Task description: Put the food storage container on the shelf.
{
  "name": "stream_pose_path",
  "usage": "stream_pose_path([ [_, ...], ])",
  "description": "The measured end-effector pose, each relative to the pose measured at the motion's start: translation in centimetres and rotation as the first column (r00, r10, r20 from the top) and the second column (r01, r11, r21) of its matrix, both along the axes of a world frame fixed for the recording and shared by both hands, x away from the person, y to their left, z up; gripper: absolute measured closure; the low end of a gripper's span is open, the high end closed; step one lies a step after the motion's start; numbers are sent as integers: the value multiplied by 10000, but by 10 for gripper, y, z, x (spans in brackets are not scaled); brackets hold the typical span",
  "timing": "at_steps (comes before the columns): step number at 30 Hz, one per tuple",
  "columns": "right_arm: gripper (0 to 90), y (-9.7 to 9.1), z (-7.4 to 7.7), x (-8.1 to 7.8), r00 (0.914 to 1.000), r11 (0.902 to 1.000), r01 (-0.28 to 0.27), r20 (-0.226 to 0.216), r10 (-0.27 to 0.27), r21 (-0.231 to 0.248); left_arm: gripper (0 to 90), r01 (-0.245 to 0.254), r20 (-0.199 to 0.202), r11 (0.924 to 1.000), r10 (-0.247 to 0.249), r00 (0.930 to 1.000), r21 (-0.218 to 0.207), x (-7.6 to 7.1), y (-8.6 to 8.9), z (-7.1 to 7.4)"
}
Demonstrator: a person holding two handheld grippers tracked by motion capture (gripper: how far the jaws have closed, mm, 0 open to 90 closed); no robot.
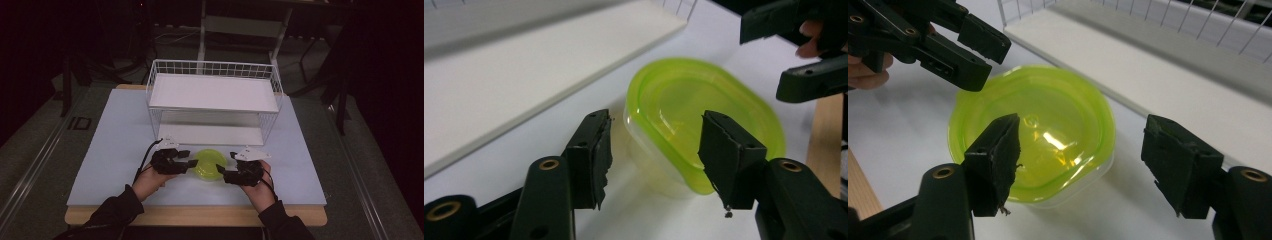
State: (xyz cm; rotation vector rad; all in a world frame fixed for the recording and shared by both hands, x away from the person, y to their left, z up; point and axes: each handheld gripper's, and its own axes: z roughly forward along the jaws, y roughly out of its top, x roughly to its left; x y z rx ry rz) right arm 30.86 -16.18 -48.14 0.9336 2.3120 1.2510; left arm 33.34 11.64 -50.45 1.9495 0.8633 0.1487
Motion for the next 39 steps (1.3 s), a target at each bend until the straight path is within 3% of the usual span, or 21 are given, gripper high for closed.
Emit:
stream_pose_path([
  [4, 321, 1, -7, 0, 9999, 9994, 72, -94, -75, -336, 544, 164, -353, 9999, -165, 9992, -43, 1, -1, -4],
  [13, 353, 3, -13, -3, 9992, 9989, -9, -389, -10, -471, 598, 371, -373, 9993, -372, 9986, -41, -6, -2, -4],
  [15, 376, 1, -14, -5, 9988, 9990, -54, -492, 32, -452, 598, 427, -407, 9991, -430, 9982, -85, -10, -1, -2],
  [16, 431, -1, -14, -7, 9984, 9989, -117, -558, 92, -459, 600, 519, -552, 9986, -525, 9971, -122, -11, -1, -1],
  [17, 431, -1, -14, -7, 9984, 9989, -117, -558, 92, -459, 600, 676, -722, 9976, -687, 9950, -175, -12, -1, 0],
  [19, 462, 0, -14, -8, 9981, 9988, -181, -598, 153, -456, 610, 930, -796, 9957, -929, 9925, -22, -17, -3, 0],
  [20, 522, 0, -14, -9, 9970, 9986, -335, -714, 306, -402, 615, 1000, -823, 9950, -993, 9916, 39, -20, -4, 0],
  [28, 610, -1, -13, -15, 9927, 9981, -576, -1075, 552, -196, 689, 744, -944, 9972, -752, 9927, -121, -33, -2, -1],
  [30, 655, -1, -11, -17, 9908, 9985, -524, -1254, 503, -137, 727, 644, -1255, 9971, -689, 9897, -399, -38, 1, 0],
  [31, 682, -1, -11, -18, 9914, 9989, -430, -1243, 405, -173, 756, 538, -1166, 9978, -581, 9915, -397, -40, 1, 0],
  [33, 757, -1, -12, -18, 9924, 9985, -374, -1187, 323, -411, 821, 634, -817, 9977, -614, 9948, 223, -44, -1, 0],
  [36, 777, -1, -13, -18, 9918, 9994, -188, -1269, 151, -275, 829, 616, -1018, 9980, -602, 9930, 110, -47, -3, -3],
  [39, 785, -3, -4, -17, 9964, 9999, 2, -849, -15, -164, 835, 521, -750, 9985, -531, 9958, -156, -50, -4, 3],
])
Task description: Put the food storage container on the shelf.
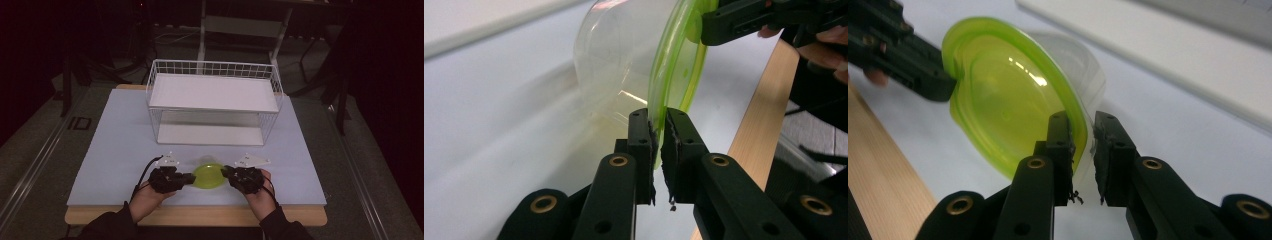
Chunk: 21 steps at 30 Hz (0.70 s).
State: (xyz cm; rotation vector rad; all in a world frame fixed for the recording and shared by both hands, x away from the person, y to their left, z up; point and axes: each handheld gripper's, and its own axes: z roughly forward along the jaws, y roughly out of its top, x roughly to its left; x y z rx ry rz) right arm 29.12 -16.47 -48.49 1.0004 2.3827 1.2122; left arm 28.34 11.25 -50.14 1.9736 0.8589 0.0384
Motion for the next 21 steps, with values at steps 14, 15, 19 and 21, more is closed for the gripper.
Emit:
stream_pose_path([
  [14, 787, -1, 28, 4, 9989, 9984, 78, 455, -104, 556, 837, -253, 345, 9983, 271, 9990, -517, 2, 6, 29],
  [15, 788, -1, 32, 5, 9986, 9981, 82, 526, -114, 611, 837, -303, 484, 9978, 332, 9983, -594, 3, 7, 36],
  [19, 787, 1, 50, 9, 9968, 9966, 136, 776, -200, 814, 837, -375, 773, 9964, 434, 9961, -763, 6, 10, 51],
  [21, 787, 2, 60, 12, 9956, 9955, 150, 904, -235, 934, 837, -421, 923, 9952, 502, 9945, -880, 8, 11, 60],
])
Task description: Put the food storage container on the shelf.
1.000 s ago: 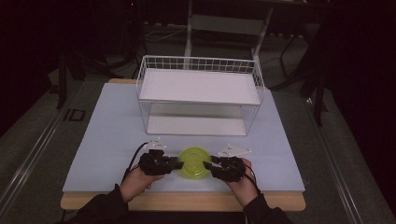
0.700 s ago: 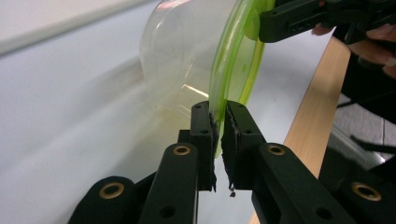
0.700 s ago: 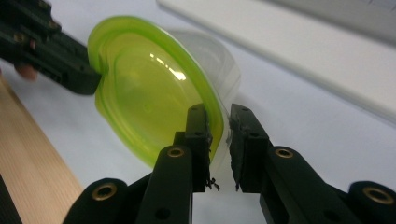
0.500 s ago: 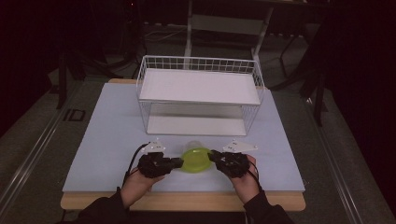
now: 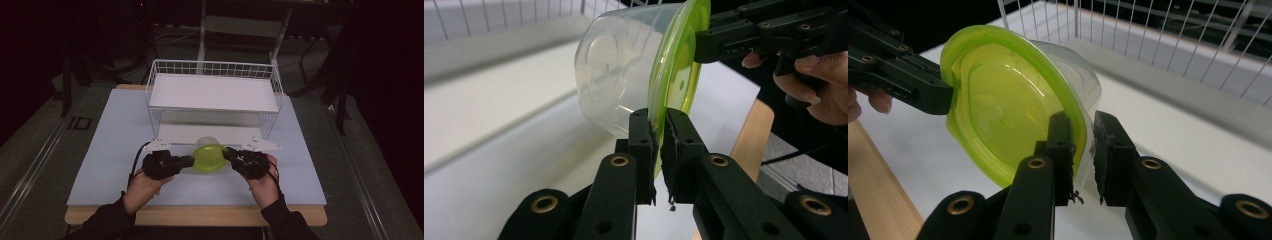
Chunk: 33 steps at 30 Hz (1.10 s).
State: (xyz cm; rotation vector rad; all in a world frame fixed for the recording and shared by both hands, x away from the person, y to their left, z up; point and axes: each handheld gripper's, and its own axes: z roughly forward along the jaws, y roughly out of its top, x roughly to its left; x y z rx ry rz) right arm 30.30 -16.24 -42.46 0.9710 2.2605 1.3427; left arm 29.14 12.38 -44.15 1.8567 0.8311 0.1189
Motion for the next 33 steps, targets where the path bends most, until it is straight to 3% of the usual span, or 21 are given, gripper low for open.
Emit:
stream_pose_path([
  [11, 787, 4, 35, 11, 9993, 9996, 124, 356, -134, 264, 837, -271, 618, 9989, 295, 9977, -392, 12, 5, 40],
  [15, 787, 5, 55, 18, 9981, 9991, 217, 567, -238, 363, 836, -301, 866, 9985, 340, 9957, -467, 17, 5, 51],
  [25, 787, 8, 87, 32, 9952, 9990, 405, 879, -421, 197, 835, -485, 1113, 9974, 541, 9923, -529, 33, 3, 80],
  [28, 787, 8, 90, 34, 9950, 9989, 427, 893, -441, 178, 834, -562, 1168, 9969, 624, 9912, -554, 37, 4, 85],
  [30, 788, 12, 101, 41, 9930, 9987, 503, 1065, -507, 67, 833, -707, 1275, 9961, 770, 9888, -530, 42, 4, 91],
  [33, 788, 13, 105, 45, 9925, 9986, 531, 1104, -534, 50, 831, -822, 1387, 9953, 885, 9864, -505, 48, 4, 98],
])
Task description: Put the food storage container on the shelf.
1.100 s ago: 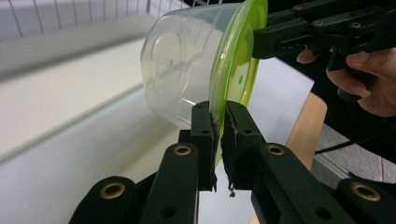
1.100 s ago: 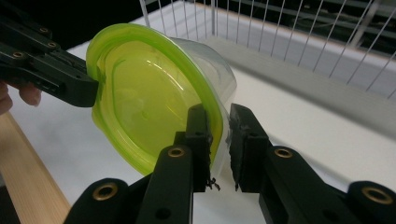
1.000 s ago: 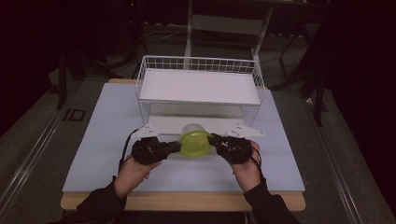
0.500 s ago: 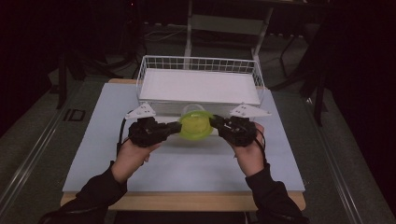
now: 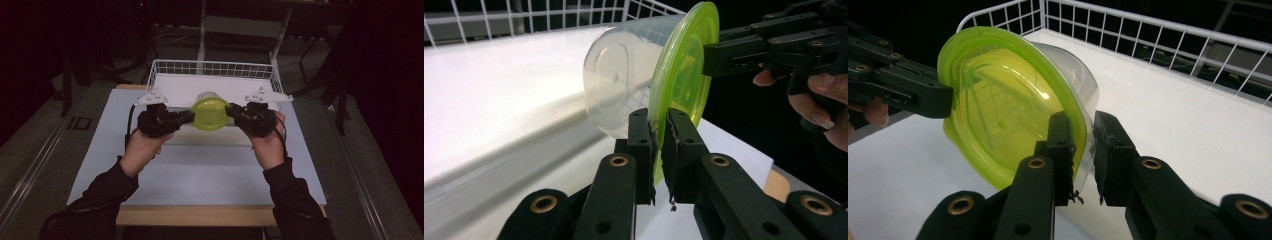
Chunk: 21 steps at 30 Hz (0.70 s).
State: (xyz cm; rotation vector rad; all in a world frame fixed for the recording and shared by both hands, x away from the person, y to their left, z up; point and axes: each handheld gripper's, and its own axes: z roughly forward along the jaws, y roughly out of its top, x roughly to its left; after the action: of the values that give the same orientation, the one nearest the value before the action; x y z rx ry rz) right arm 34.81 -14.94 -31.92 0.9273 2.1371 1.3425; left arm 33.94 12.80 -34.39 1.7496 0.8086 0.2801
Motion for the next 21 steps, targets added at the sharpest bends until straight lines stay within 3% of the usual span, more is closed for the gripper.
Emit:
stream_pose_path([
  [5, 789, 2, 13, 13, 9998, 9998, 180, 4, -180, -6, 827, -271, 111, 9995, 270, 9996, 150, 15, -2, 13],
  [13, 789, 3, 24, 29, 9995, 9996, 285, -107, -285, -55, 818, -585, 311, 9982, 580, 9978, 152, 30, -5, 20],
  [21, 790, 7, 27, 51, 9970, 9995, 292, -710, -297, -76, 816, -668, -39, 9978, 669, 9978, 30, 50, -1, 18],
])
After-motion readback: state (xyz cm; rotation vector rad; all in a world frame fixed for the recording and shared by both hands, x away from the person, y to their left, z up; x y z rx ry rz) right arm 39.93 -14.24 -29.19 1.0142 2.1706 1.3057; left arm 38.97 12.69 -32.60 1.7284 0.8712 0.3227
